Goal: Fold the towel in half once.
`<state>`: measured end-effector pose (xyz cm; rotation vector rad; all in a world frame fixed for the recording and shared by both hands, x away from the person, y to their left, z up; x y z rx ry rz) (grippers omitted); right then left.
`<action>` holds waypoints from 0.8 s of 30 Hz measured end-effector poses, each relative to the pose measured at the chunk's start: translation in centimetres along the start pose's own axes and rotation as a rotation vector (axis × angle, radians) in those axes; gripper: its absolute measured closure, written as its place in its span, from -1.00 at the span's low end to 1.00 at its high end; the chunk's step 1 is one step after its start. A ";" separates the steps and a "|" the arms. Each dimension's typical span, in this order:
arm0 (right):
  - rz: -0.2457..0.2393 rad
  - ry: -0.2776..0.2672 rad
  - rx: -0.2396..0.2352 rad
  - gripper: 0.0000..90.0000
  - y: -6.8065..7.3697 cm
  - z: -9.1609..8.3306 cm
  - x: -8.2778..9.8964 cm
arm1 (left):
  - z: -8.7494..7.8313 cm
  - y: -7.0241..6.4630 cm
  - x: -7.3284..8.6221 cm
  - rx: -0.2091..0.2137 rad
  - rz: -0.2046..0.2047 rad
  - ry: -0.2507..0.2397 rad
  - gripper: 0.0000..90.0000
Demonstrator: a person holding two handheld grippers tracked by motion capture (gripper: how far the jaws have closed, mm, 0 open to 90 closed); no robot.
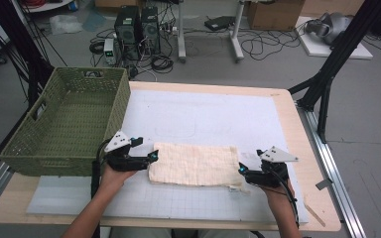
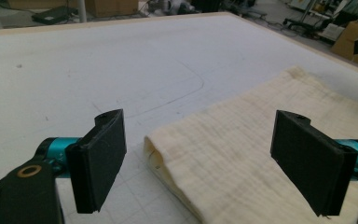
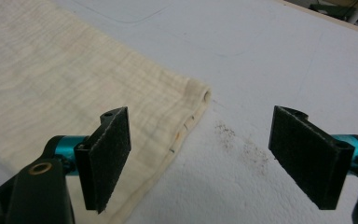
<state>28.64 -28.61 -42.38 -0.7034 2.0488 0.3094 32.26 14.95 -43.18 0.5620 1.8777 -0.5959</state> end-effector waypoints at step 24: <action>0.052 -0.040 0.026 -0.75 -0.3 -1.3 0.8 | -0.3 -0.2 0.4 -0.002 -0.002 0.021 -0.58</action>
Point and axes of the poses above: each handheld gripper's, and its own axes: z roughly forward along the jaws, x roughly out of its underside, y roughly to its left, the point moved 1 cm from there along z, roughly forward along the jaws, and after that the axes turned 4 degrees about -x, right-handed, at the moved point
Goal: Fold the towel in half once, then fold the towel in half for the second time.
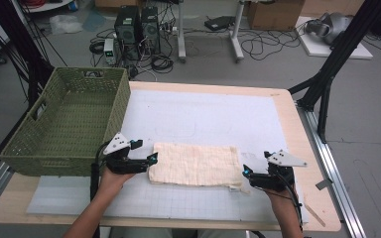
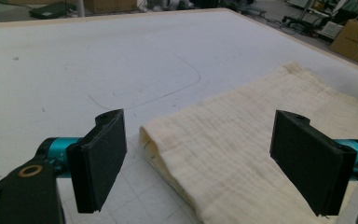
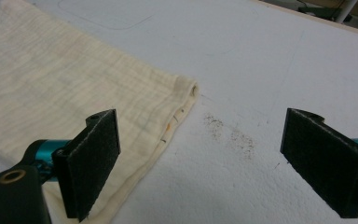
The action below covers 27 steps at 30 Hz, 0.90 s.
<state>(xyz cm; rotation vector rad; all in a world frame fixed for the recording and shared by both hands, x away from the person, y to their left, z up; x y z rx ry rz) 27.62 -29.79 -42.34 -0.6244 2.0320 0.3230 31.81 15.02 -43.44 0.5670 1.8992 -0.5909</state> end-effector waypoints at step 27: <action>-0.008 0.019 -0.021 -0.75 0.4 0.3 0.2 | 0.8 0.6 -0.5 -0.012 -0.037 0.046 -0.55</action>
Point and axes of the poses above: each handheld gripper's, and its own axes: z roughly forward along the jaws, x roughly out of its underside, y roughly to its left, the point moved 1 cm from there along z, roughly forward along the jaws, and after that the axes turned 4 degrees about -x, right-handed, at the moved point
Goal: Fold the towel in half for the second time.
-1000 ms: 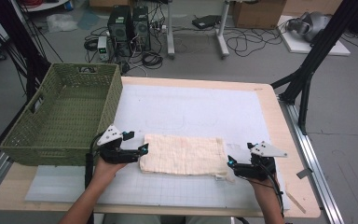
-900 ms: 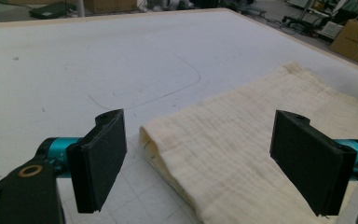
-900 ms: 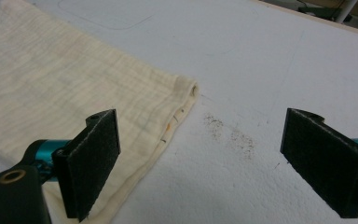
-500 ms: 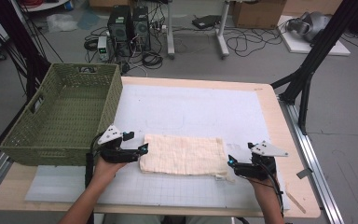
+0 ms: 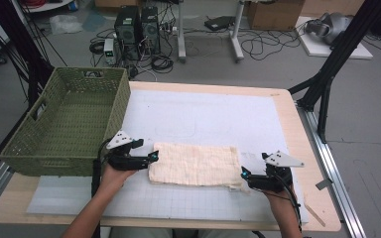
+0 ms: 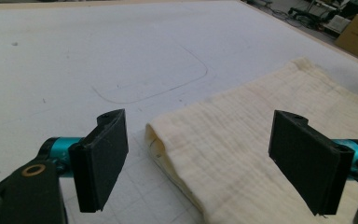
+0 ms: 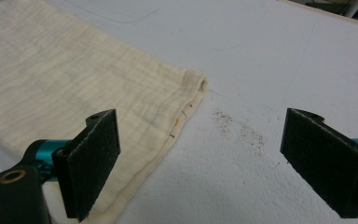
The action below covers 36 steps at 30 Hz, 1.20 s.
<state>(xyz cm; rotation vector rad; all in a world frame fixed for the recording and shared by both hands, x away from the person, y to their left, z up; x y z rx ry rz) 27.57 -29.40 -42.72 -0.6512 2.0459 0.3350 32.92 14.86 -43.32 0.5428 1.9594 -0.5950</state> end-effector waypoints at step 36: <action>0.030 0.007 -0.004 -0.75 -0.7 -0.2 0.4 | 5.8 1.9 -1.3 -0.067 0.036 0.191 0.10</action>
Point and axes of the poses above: each handheld gripper's, and its own axes: z roughly forward along the jaws, x roughly out of its underside, y roughly to its left, the point moved 1 cm from there along z, roughly forward along the jaws, and after that the axes turned 4 degrees about -x, right-handed, at the moved point
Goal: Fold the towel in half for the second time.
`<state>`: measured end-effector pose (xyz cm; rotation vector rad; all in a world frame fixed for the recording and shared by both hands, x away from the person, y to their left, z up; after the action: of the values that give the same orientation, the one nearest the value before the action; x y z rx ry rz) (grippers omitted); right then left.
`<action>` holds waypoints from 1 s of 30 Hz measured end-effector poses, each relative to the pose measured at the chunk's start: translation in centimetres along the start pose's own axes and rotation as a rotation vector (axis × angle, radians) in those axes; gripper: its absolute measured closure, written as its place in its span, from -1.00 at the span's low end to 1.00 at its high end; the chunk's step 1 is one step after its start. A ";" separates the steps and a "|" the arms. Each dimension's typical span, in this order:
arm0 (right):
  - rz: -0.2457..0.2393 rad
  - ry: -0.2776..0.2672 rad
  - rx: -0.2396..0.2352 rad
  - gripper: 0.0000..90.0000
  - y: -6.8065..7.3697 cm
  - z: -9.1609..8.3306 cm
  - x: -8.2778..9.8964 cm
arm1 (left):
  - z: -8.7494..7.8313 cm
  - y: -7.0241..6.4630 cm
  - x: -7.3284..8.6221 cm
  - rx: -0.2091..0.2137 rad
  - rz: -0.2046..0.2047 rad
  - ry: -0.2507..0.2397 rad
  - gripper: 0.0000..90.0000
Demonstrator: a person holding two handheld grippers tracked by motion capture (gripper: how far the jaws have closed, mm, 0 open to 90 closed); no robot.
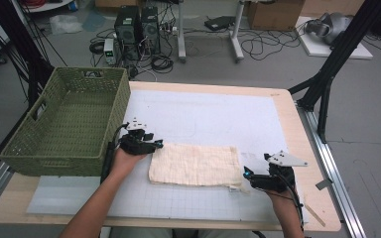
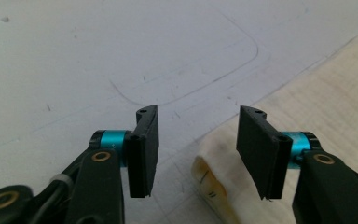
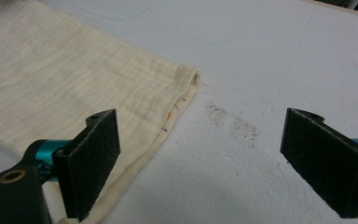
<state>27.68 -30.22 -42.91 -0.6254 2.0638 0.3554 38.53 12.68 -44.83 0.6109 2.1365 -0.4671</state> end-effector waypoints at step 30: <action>-0.001 0.029 -0.051 -0.75 0.6 2.6 -1.9 | -0.8 -0.4 1.3 0.076 0.041 -0.016 0.89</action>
<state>30.06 -27.91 -42.70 -0.6655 2.0874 0.4022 37.14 13.14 -45.36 0.6897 2.0947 -0.5313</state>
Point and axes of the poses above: each handheld gripper's, and its own axes: z roughly forward along the jaws, x roughly out of its underside, y roughly to its left, the point moved 1 cm from there along z, roughly forward along the jaws, and after that the axes turned 4 degrees about -x, right-handed, at the moved point
